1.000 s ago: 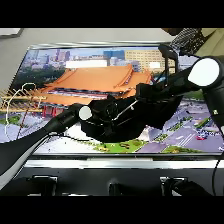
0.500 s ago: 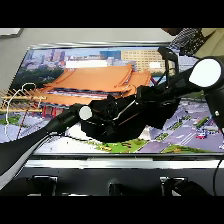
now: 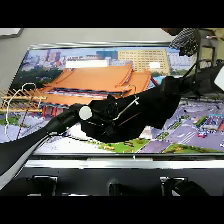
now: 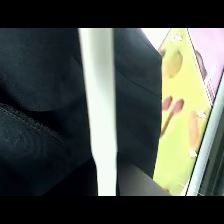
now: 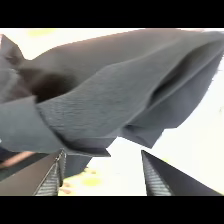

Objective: Fold the clothes and pants, and hang the long-sleeved shirts on hangers.

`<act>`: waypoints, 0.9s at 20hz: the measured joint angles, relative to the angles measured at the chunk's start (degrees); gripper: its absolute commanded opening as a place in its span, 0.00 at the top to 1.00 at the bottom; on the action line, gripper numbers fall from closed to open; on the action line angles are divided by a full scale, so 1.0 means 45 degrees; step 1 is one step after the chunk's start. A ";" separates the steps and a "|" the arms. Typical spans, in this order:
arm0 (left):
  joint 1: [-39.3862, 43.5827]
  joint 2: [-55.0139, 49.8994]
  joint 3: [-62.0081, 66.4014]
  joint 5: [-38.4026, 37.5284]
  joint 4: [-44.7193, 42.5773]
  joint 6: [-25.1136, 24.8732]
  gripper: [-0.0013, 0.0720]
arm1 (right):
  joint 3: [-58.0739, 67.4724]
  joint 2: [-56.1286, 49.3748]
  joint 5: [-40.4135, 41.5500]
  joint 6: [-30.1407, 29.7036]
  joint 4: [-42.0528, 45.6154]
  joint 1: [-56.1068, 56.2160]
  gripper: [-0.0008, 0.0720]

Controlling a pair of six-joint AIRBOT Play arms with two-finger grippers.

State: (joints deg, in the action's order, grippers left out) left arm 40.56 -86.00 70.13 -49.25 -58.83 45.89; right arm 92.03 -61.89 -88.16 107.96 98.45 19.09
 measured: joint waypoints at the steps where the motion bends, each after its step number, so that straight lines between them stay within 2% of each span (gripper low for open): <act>1: 0.0000 0.0000 0.0000 -0.0044 0.0000 -0.0005 0.94 | 0.0044 -0.0117 -0.0117 -0.0432 0.0097 0.0000 0.22; 4: 0.0000 0.0000 0.0000 -0.0233 0.0000 -0.0005 0.94 | 0.0117 -0.0418 -0.0325 -0.2152 0.0277 0.0000 0.25; 7: 0.0000 0.0000 0.0000 -0.0345 -0.0005 -0.0005 0.94 | 0.0146 -0.0544 0.0087 -0.4847 0.0554 0.0000 0.24; 8: 0.0000 0.0000 0.0000 -0.0364 -0.0005 -0.0005 0.94 | 0.0151 -0.0559 0.0437 -0.5600 0.0578 0.0000 0.13; 9: 0.0000 0.0000 0.0000 -0.0384 -0.0005 -0.0005 0.94 | 0.0165 -0.0568 0.0884 -0.5994 0.0656 0.0000 0.03; 13: 0.0000 0.0000 0.0000 -0.0408 -0.0005 -0.0005 0.94 | 0.0335 -0.0602 0.2147 -0.5678 0.1302 -0.1171 0.03; 14: 0.0000 0.0000 0.0000 -0.0418 -0.0005 -0.0005 0.94 | 0.0418 -0.0627 0.2200 -0.5634 0.1010 -0.1914 0.04; 15: 0.0000 0.0000 0.0000 -0.0437 -0.0010 -0.0005 0.94 | 0.0510 -0.0651 0.2132 -0.5814 0.0219 -0.2880 0.10; 16: 0.0000 0.0000 0.0000 -0.0461 -0.0010 -0.0005 0.94 | 0.0573 -0.0670 0.1928 -0.6343 -0.0899 -0.3813 0.20; 17: 0.0000 0.0000 0.0000 -0.0486 -0.0010 -0.0005 0.94 | 0.0622 -0.0690 0.1724 -0.7242 -0.2331 -0.4741 0.35; 18: 0.0000 0.0000 0.0000 -0.0491 -0.0010 -0.0005 0.94 | 0.0651 -0.0695 0.1506 -0.8437 -0.3745 -0.5416 0.34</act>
State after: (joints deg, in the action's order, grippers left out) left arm 40.56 -86.00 70.13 -51.46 -58.87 45.87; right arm 94.96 -65.01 -81.38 70.00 81.60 -5.28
